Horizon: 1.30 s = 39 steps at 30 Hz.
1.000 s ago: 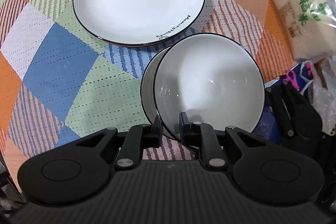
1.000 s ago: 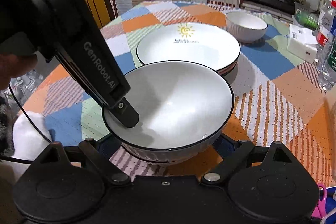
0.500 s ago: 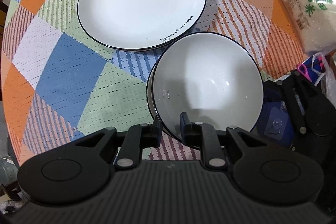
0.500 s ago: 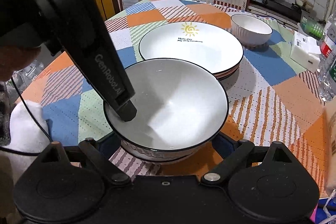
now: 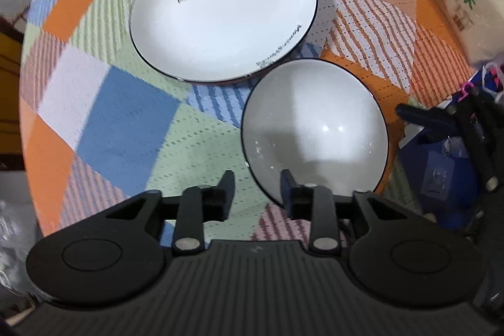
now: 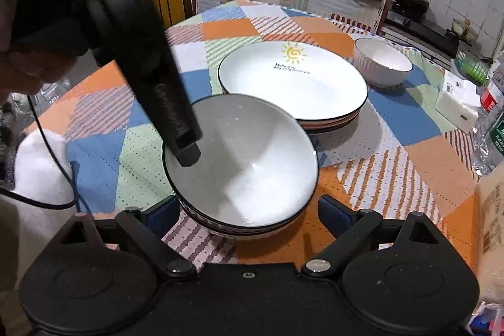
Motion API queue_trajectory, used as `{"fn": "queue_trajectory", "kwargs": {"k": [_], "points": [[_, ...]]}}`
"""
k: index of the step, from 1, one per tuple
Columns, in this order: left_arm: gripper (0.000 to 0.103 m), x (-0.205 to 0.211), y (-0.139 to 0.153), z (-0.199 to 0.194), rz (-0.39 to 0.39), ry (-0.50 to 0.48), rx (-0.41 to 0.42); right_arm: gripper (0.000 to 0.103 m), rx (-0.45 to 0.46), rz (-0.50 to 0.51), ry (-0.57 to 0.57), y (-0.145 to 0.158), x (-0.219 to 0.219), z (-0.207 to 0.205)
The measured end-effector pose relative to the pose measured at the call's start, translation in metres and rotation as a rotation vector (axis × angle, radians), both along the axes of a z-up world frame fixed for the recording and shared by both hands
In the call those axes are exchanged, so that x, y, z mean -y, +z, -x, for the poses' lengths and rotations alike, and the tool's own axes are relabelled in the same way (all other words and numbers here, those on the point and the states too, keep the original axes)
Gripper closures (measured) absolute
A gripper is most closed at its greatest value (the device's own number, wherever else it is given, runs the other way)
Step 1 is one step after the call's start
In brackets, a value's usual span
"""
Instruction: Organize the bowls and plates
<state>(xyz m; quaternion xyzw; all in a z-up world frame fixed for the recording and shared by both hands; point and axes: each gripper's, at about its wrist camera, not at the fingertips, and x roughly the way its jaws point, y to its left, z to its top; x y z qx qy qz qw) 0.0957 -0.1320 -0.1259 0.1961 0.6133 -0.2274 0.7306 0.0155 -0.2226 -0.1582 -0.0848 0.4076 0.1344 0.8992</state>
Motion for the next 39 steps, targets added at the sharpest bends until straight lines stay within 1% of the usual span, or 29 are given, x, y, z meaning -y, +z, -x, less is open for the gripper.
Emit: {"fn": "queue_trajectory", "kwargs": {"k": [3, 9, 13, 16, 22, 23, 25, 28, 31, 32, 33, 34, 37, 39], "points": [[0.066, -0.004, 0.013, 0.001, 0.013, -0.021, 0.033, 0.007, 0.007, -0.024, 0.010, 0.010, 0.011, 0.004], [0.064, -0.015, 0.037, -0.004, 0.078, -0.011, 0.082, 0.007, 0.068, -0.053, -0.024, 0.031, 0.040, 0.002], [0.064, -0.018, 0.050, -0.010, 0.111, 0.000, 0.114, 0.007, 0.101, -0.064, -0.047, 0.047, 0.061, -0.008], [0.064, -0.017, 0.057, -0.016, 0.119, 0.003, 0.128, 0.007, 0.132, -0.070, -0.058, 0.059, 0.075, -0.016], [0.064, -0.015, 0.062, -0.031, 0.128, 0.017, 0.160, 0.007, 0.166, -0.127, -0.094, 0.078, 0.103, -0.043], [0.065, -0.015, 0.062, -0.034, 0.134, 0.019, 0.169, 0.007, 0.164, -0.144, -0.102, 0.080, 0.108, -0.048], [0.066, -0.015, 0.062, -0.039, 0.150, 0.025, 0.178, 0.015, 0.139, -0.200, -0.085, 0.082, 0.115, -0.059], [0.067, -0.018, 0.062, -0.051, 0.199, 0.054, 0.183, 0.018, 0.090, -0.272, -0.076, 0.083, 0.122, -0.081], [0.067, -0.019, 0.063, -0.065, 0.243, 0.091, 0.224, 0.021, 0.072, -0.335, -0.102, 0.085, 0.132, -0.105], [0.067, -0.019, 0.064, -0.069, 0.261, 0.100, 0.242, 0.022, 0.058, -0.371, -0.120, 0.084, 0.138, -0.116], [0.067, -0.019, 0.064, -0.074, 0.278, 0.108, 0.260, 0.026, 0.043, -0.411, -0.141, 0.083, 0.144, -0.126], [0.067, -0.019, 0.064, -0.078, 0.296, 0.113, 0.280, 0.028, 0.020, -0.466, -0.175, 0.080, 0.152, -0.139], [0.067, -0.013, 0.059, -0.095, 0.336, 0.119, 0.327, 0.029, -0.044, -0.588, -0.283, 0.063, 0.172, -0.171], [0.065, -0.008, 0.054, -0.110, 0.358, 0.129, 0.341, 0.034, -0.076, -0.637, -0.359, 0.047, 0.184, -0.193]]}}
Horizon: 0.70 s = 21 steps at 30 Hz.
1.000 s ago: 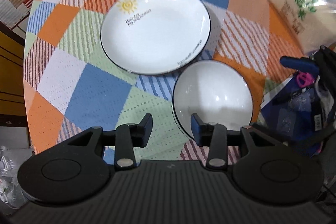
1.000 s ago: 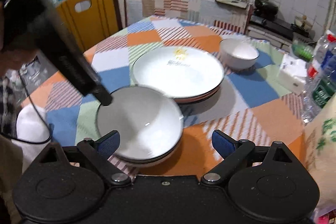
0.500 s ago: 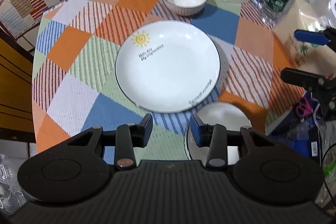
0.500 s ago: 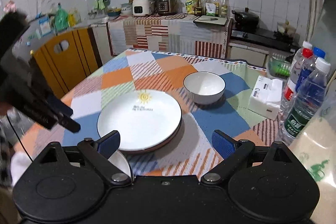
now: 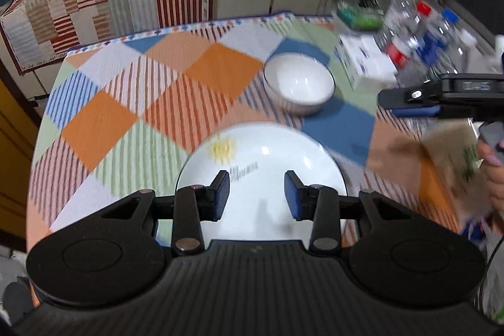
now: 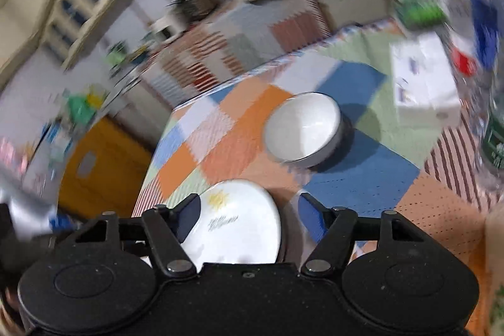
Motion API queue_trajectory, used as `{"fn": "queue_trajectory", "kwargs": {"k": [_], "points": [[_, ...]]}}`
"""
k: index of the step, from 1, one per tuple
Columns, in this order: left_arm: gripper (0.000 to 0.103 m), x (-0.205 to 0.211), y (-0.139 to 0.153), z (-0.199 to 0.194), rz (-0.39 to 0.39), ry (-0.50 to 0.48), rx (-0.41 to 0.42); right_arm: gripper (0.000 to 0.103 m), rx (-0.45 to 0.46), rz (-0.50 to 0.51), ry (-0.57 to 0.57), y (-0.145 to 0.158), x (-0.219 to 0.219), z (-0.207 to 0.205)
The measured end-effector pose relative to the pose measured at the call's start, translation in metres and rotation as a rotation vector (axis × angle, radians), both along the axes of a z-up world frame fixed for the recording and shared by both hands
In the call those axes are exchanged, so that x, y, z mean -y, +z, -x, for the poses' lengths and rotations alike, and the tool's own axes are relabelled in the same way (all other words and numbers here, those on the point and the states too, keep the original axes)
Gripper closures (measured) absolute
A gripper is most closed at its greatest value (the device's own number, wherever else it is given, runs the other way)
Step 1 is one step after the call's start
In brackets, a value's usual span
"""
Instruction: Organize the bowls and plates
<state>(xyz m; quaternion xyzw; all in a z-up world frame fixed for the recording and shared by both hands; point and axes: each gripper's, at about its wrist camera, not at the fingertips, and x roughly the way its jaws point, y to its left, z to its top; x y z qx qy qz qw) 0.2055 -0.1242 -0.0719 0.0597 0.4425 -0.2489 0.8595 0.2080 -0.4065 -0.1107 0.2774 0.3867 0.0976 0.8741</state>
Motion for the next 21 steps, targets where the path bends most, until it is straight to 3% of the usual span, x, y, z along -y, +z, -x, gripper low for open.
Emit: {"fn": "queue_trajectory", "kwargs": {"k": [5, 14, 17, 21], "points": [[0.063, 0.020, -0.016, -0.048, 0.028, 0.011, 0.022, 0.039, -0.072, -0.016, -0.097, -0.030, 0.014, -0.046], [0.063, 0.050, -0.048, -0.123, 0.075, 0.101, 0.004, 0.044, -0.160, 0.210, -0.109, -0.063, 0.012, -0.116], [0.063, 0.065, -0.061, -0.137, 0.080, 0.111, -0.036, 0.050, -0.178, 0.193, -0.116, -0.074, 0.023, -0.127], [0.065, 0.089, -0.077, -0.146, 0.040, 0.110, -0.061, 0.066, -0.200, 0.193, -0.141, -0.085, 0.026, -0.136]]}}
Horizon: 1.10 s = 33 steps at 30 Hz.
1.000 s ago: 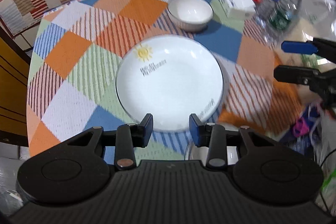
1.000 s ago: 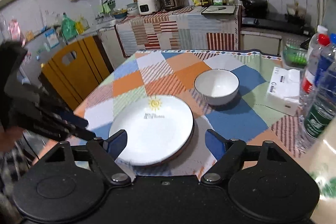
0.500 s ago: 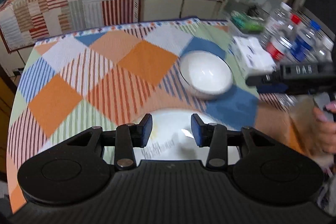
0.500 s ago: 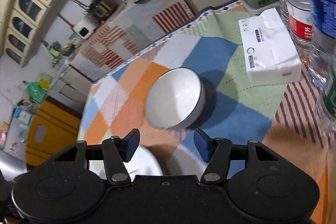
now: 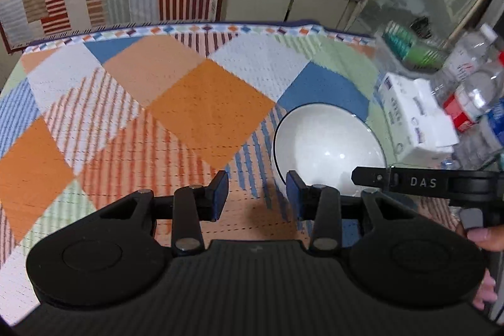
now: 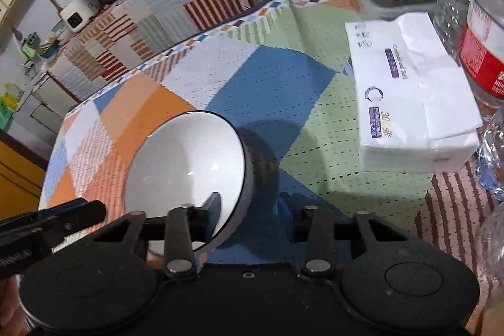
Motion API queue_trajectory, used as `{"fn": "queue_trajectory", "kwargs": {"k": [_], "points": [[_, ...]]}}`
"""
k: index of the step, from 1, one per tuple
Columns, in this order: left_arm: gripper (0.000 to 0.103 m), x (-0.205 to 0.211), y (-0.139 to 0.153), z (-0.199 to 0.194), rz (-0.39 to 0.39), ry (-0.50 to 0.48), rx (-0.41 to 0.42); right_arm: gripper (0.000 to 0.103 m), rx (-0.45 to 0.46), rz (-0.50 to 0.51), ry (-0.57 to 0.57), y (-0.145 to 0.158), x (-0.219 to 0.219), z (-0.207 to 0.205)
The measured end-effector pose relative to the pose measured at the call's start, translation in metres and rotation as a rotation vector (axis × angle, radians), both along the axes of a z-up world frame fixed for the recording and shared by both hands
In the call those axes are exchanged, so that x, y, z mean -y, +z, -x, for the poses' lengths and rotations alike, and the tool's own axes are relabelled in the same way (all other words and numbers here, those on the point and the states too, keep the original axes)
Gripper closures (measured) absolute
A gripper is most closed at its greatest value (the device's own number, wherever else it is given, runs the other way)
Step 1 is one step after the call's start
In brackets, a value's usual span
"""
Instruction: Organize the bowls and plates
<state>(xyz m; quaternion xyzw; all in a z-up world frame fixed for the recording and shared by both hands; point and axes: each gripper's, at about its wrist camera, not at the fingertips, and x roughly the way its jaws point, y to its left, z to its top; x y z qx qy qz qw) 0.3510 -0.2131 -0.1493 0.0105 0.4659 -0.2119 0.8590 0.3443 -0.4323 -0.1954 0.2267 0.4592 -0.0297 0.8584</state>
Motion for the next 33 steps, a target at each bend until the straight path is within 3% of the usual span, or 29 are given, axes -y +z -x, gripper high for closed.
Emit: {"fn": "queue_trajectory", "kwargs": {"k": [4, 8, 9, 13, 15, 18, 25, 33], "points": [[0.067, 0.018, -0.010, -0.006, -0.005, 0.003, -0.012, 0.084, 0.021, 0.001, -0.015, -0.004, 0.001, -0.002], [0.088, 0.030, -0.016, -0.009, 0.014, -0.004, -0.083, 0.089, 0.012, -0.020, -0.031, -0.012, 0.006, -0.004], [0.089, 0.032, -0.015, -0.006, 0.003, -0.001, -0.075, 0.095, 0.017, -0.043, -0.036, -0.013, 0.009, -0.004], [0.089, 0.041, -0.006, 0.007, -0.050, -0.035, -0.092, 0.094, -0.014, -0.103, -0.067, -0.012, 0.012, 0.003], [0.089, 0.042, 0.001, 0.017, -0.059, -0.071, -0.113, 0.094, -0.032, -0.081, -0.053, -0.003, 0.009, 0.013], [0.089, 0.039, 0.015, 0.033, -0.046, -0.118, -0.141, 0.093, -0.061, -0.017, -0.015, 0.015, 0.001, 0.033], [0.089, 0.022, 0.050, 0.081, -0.003, -0.181, -0.215, 0.093, -0.064, 0.029, 0.063, 0.060, -0.006, 0.086], [0.089, -0.013, 0.094, 0.149, 0.029, -0.201, -0.214, 0.092, -0.054, 0.058, 0.203, 0.102, -0.028, 0.146]]}}
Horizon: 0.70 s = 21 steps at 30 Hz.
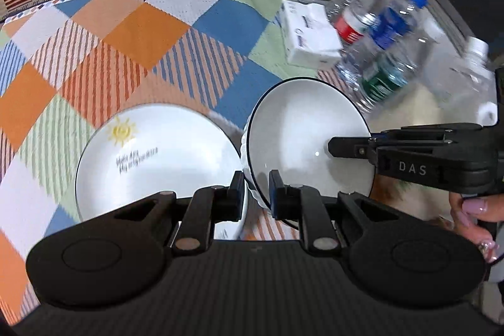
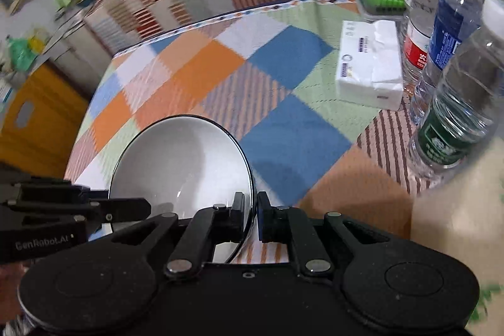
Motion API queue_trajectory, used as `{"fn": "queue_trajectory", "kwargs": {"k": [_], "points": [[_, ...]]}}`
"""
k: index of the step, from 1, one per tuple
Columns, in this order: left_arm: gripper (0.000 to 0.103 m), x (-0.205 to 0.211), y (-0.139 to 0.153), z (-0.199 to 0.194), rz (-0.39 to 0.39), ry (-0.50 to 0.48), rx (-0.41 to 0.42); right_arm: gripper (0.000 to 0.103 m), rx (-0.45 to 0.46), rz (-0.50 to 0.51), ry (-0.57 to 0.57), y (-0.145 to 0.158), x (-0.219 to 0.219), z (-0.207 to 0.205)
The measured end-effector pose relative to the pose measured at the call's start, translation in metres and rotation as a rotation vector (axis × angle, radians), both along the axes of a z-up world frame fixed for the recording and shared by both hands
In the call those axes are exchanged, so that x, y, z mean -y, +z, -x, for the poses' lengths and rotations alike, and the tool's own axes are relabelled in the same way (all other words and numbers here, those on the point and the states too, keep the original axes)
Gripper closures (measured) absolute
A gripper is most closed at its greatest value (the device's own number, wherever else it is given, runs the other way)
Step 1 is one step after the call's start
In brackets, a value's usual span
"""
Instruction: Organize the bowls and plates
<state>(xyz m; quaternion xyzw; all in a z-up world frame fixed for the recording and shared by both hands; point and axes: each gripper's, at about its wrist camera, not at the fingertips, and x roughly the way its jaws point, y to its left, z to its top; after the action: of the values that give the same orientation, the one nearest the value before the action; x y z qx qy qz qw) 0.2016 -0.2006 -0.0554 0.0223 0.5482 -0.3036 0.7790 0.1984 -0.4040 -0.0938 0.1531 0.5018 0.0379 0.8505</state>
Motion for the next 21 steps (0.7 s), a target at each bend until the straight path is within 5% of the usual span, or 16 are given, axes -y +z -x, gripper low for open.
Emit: {"fn": "queue_trajectory", "kwargs": {"k": [9, 21], "points": [[0.089, -0.038, 0.039, 0.063, -0.035, -0.054, 0.013, 0.090, -0.002, -0.020, 0.100, 0.034, -0.035, 0.065], [0.088, -0.087, 0.042, 0.116, -0.046, -0.101, 0.017, 0.089, -0.034, -0.121, 0.140, 0.031, -0.071, 0.112]]}}
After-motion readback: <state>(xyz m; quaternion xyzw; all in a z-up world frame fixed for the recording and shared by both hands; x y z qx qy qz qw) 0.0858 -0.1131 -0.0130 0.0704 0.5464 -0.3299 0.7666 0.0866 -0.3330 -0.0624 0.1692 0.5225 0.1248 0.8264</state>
